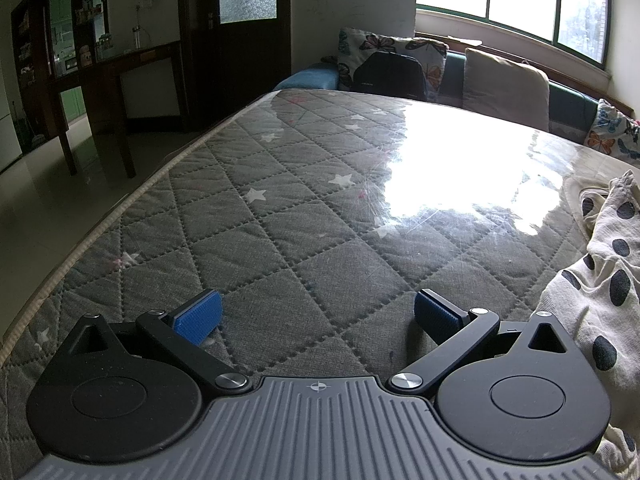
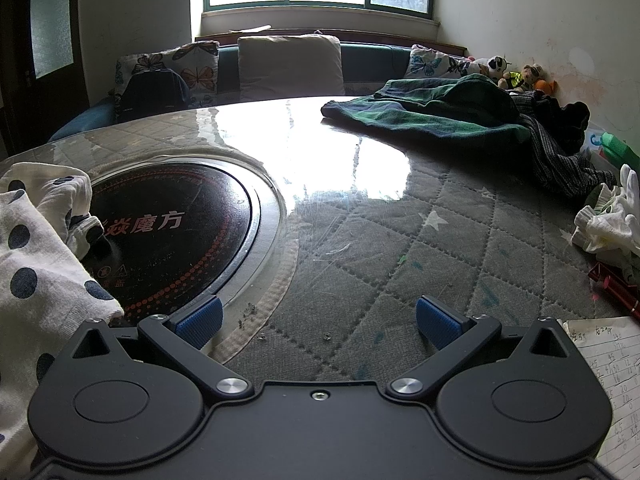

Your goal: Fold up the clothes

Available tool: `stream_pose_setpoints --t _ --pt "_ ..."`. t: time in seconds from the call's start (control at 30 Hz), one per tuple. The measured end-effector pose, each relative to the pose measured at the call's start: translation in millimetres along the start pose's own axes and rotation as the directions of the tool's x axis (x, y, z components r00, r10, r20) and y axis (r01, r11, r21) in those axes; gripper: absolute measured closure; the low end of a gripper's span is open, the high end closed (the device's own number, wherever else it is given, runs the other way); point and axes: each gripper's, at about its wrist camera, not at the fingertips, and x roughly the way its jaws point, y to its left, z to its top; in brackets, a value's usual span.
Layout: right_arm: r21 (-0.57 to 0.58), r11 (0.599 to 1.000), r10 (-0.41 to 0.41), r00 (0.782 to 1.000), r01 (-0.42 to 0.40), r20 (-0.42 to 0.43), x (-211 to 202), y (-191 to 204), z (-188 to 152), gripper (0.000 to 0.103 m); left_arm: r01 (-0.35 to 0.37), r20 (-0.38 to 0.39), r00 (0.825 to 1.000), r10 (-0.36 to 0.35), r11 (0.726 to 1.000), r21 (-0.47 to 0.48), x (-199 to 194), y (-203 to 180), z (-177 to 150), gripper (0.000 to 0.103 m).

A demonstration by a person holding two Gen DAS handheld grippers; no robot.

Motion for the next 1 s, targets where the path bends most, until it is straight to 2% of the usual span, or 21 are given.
stream_pose_setpoints --t 0.37,0.6,0.73,1.0 --pt "-0.001 1.000 0.000 1.000 0.000 -0.001 0.3 -1.4 0.3 0.000 0.000 0.000 1.000 0.000 1.000 0.000 2.0 2.2 -0.1 0.000" --pt "0.030 0.999 -0.018 0.999 0.020 -0.035 -5.6 -4.1 6.8 0.000 -0.001 0.000 1.000 0.001 1.000 0.002 7.2 0.0 -0.6 0.000" --pt "-0.005 0.999 -0.037 0.999 0.037 -0.027 -19.2 0.9 9.2 0.000 -0.003 0.001 1.000 0.003 1.000 0.003 10.0 -2.3 -0.3 0.000" --pt "-0.122 0.992 -0.014 0.999 0.011 -0.030 -54.3 29.2 6.9 0.000 0.002 -0.014 1.000 -0.002 1.000 0.008 2.8 -19.6 2.5 0.000"
